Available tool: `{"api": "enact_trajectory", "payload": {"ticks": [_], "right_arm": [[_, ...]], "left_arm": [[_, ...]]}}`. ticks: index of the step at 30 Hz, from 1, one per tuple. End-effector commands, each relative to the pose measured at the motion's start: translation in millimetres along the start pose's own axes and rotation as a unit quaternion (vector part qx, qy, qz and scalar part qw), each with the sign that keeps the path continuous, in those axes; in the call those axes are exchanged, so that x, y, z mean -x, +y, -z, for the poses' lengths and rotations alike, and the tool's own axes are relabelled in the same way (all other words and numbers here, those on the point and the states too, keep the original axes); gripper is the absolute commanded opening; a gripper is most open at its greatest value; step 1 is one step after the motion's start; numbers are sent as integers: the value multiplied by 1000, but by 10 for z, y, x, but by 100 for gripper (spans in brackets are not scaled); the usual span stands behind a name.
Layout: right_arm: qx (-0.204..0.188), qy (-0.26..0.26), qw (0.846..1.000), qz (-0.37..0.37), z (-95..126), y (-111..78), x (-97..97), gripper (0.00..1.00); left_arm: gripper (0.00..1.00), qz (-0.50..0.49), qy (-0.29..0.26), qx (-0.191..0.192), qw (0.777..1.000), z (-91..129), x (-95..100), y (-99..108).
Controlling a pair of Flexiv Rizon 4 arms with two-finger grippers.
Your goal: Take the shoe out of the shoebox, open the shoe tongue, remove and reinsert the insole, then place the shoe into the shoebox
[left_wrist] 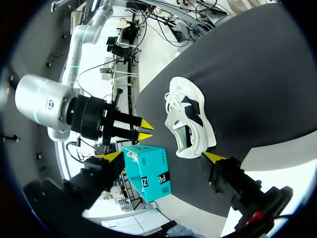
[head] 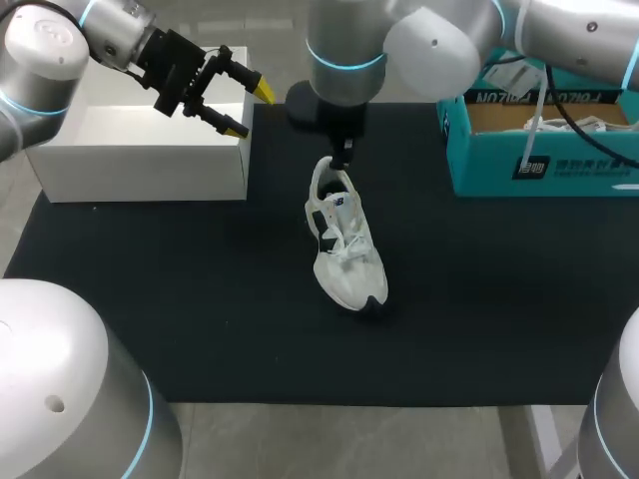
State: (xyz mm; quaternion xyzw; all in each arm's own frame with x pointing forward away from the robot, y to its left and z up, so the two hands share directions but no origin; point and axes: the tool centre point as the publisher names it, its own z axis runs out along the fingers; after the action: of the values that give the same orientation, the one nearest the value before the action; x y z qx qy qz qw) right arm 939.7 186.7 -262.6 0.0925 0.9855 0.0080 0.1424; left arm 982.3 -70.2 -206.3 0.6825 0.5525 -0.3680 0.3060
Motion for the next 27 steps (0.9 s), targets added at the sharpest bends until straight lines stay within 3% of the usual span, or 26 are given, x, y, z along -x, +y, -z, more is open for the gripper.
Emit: {"api": "enact_trajectory", "payload": {"ticks": [1,7,14,27], "right_arm": [[1,1,1000,4,-92,62,110,36],[12,9,1000,23,-217,96,260,44],[27,16,999,32,-351,133,420,46],[30,44,997,48,-676,189,470,54]], "left_arm": [[100,-1,2,2,1000,-3,4,-12],[100,-1,2,2,1000,-3,4,-12],[100,-1,2,2,1000,-3,4,-12],[100,-1,2,2,1000,-3,4,-12]]}}
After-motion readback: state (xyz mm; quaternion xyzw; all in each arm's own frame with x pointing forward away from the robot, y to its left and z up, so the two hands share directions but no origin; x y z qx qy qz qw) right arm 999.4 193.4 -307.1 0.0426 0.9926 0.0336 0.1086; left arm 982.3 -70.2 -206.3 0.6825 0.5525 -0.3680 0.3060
